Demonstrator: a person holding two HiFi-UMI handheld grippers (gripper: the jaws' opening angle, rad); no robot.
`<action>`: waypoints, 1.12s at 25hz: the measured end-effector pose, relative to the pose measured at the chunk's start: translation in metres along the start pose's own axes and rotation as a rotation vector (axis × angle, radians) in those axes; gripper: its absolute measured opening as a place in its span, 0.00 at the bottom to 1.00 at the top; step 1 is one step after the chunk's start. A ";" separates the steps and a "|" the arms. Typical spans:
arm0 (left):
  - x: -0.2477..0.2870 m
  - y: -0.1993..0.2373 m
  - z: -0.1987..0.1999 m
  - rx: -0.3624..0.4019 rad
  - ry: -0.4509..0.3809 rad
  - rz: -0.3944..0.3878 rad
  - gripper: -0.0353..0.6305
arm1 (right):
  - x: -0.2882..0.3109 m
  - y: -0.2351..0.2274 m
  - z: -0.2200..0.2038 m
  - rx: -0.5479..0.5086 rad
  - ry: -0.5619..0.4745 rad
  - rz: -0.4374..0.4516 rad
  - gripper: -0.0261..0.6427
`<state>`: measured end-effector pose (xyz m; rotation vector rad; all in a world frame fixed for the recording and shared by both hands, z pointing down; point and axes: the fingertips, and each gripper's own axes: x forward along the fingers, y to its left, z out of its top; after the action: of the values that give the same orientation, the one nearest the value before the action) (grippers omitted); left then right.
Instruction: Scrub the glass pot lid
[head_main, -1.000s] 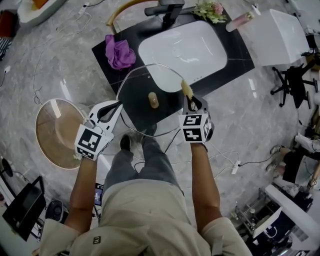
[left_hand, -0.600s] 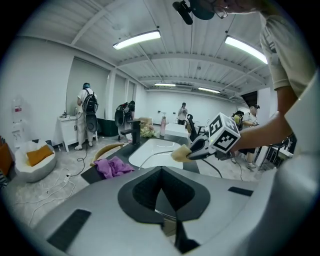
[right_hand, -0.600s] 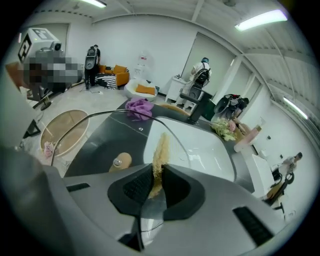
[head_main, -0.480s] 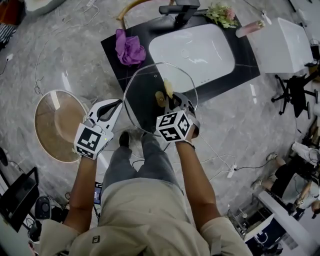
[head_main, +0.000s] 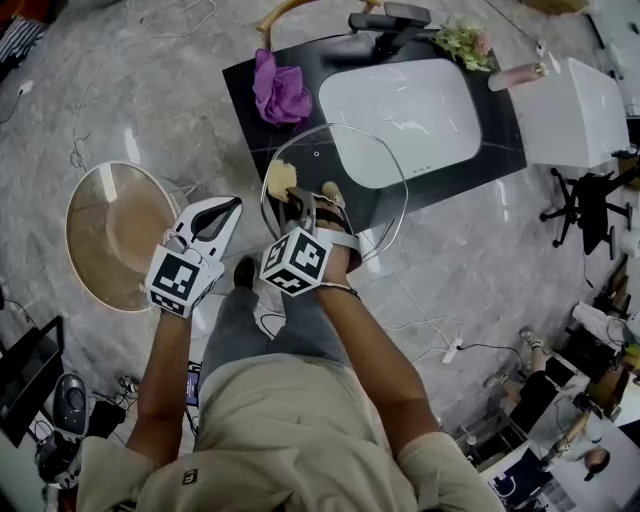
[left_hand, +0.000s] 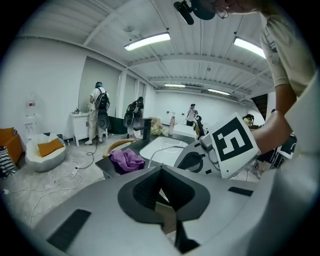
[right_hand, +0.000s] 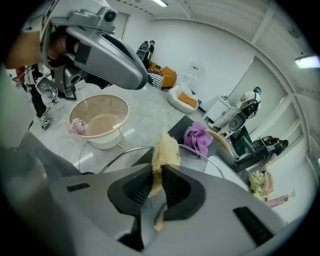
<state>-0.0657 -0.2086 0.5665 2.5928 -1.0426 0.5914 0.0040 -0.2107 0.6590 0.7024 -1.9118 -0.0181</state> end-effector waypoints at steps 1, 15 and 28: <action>0.000 0.000 0.000 0.000 -0.001 0.000 0.07 | -0.001 0.001 -0.001 -0.003 0.000 0.001 0.11; 0.021 -0.022 0.014 0.022 0.006 -0.052 0.07 | -0.026 -0.023 -0.074 0.017 0.079 -0.043 0.11; 0.041 -0.046 0.023 0.066 0.011 -0.109 0.07 | -0.096 -0.084 -0.200 0.152 0.238 -0.174 0.11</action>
<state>-0.0009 -0.2099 0.5610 2.6798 -0.8863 0.6231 0.2381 -0.1756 0.6421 0.9297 -1.6326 0.0989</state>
